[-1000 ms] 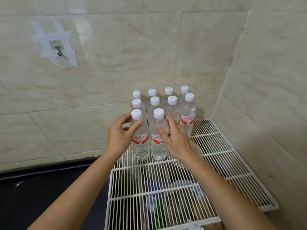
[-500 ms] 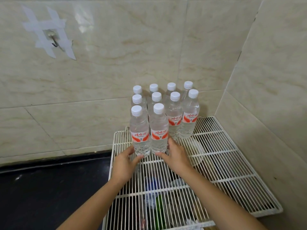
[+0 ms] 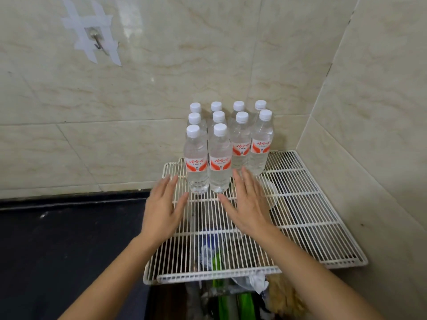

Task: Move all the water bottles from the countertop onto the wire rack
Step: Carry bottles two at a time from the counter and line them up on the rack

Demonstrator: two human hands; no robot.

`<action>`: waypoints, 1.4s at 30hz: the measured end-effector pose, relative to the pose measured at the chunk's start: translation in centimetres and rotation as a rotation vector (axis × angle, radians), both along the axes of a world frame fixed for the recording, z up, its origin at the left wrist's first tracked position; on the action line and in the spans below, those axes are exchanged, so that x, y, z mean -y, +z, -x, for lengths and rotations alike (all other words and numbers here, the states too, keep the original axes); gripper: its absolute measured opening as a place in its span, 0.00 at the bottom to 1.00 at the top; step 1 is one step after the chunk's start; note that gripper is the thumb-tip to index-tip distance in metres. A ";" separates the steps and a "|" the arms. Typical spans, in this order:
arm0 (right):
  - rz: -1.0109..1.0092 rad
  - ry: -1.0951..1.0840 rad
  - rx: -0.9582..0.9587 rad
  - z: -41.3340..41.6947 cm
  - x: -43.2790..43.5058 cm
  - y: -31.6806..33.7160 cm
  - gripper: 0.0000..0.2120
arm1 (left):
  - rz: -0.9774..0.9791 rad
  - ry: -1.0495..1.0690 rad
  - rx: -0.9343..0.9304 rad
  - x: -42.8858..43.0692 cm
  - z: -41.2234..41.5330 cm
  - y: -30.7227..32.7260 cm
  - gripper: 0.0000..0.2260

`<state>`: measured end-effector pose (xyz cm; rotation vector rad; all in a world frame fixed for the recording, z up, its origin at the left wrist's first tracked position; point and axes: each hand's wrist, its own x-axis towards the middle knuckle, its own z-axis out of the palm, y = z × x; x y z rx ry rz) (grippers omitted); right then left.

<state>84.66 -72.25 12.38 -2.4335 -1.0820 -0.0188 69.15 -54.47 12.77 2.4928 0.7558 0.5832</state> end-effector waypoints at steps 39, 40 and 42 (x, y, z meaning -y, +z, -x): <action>-0.163 0.956 0.318 63.7 -43.5 -1.1 0.33 | -0.371 0.868 -0.306 -23.1 73.7 2.1 0.30; -0.159 0.961 0.315 64.2 -45.0 -1.6 0.33 | -0.358 0.868 -0.308 -24.5 74.1 1.5 0.30; -0.171 0.971 0.316 65.0 -48.3 -2.5 0.32 | -0.343 0.859 -0.327 -27.5 74.8 0.3 0.30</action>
